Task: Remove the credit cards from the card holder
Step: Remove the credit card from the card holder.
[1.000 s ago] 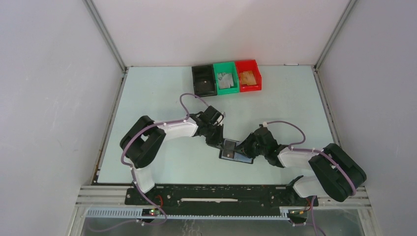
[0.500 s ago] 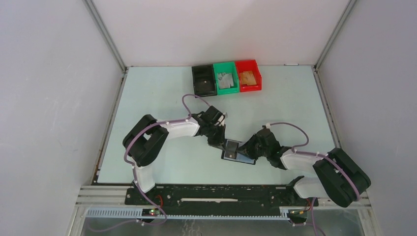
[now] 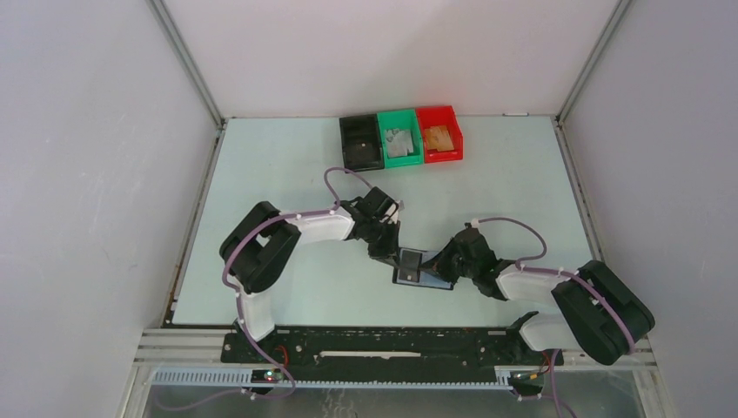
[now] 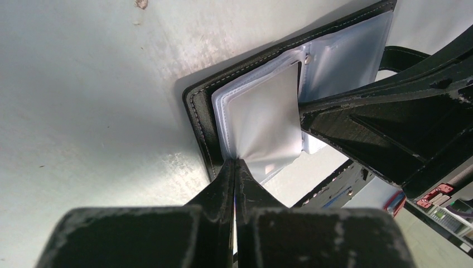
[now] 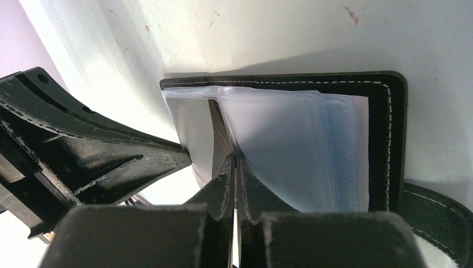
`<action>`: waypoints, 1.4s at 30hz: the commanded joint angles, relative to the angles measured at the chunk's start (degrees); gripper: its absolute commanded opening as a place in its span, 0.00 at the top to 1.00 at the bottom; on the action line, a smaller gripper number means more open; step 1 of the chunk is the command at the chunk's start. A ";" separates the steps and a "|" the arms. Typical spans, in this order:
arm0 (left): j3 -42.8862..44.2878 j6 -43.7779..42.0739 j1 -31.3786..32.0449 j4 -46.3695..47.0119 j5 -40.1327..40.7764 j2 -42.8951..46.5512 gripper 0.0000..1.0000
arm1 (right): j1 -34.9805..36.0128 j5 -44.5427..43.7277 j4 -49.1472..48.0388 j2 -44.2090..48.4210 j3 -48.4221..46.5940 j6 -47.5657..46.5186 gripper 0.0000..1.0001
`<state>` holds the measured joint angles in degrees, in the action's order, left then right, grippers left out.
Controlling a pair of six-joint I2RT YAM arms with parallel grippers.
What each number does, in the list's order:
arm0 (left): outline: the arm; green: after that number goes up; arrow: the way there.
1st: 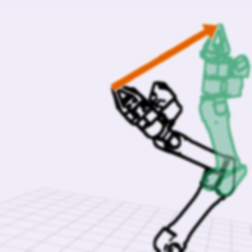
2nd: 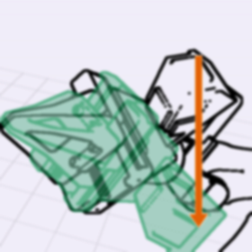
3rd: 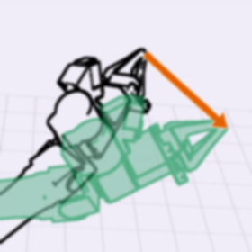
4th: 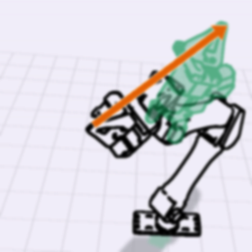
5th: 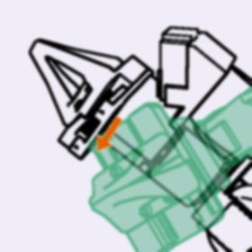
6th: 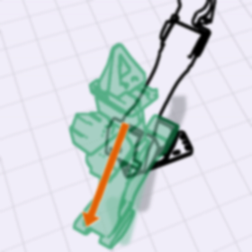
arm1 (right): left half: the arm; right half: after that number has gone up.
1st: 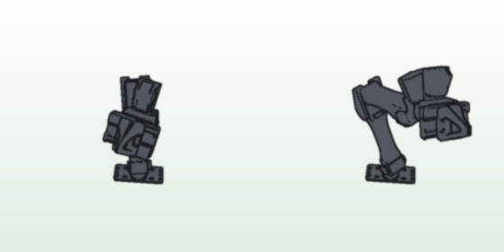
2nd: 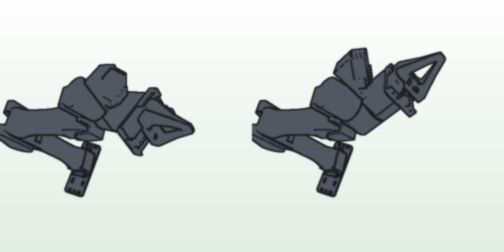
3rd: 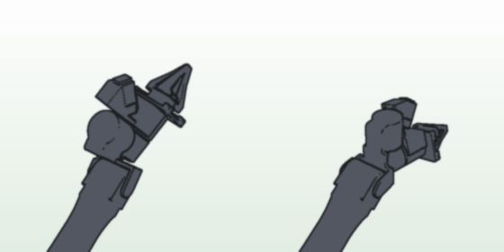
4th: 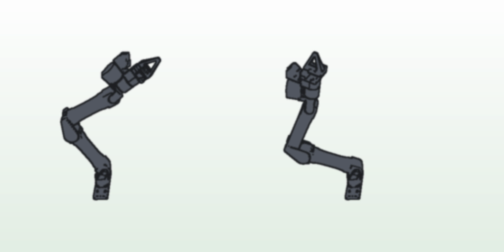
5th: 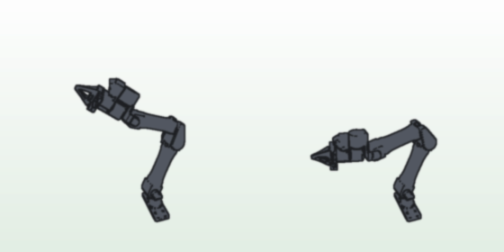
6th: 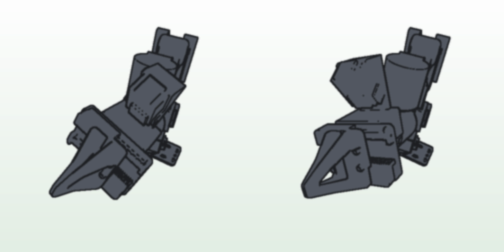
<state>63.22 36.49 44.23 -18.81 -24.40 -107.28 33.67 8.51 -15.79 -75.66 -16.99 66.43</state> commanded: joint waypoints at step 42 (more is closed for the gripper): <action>3.61 0.18 2.06 2.20 -6.24 -3.55 1.00 | -2.57 4.30 -4.31 1.23 2.67 -7.32 0.68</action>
<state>63.57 37.06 45.25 -17.56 -28.16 -108.79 30.74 12.19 -18.31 -71.57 -13.30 60.69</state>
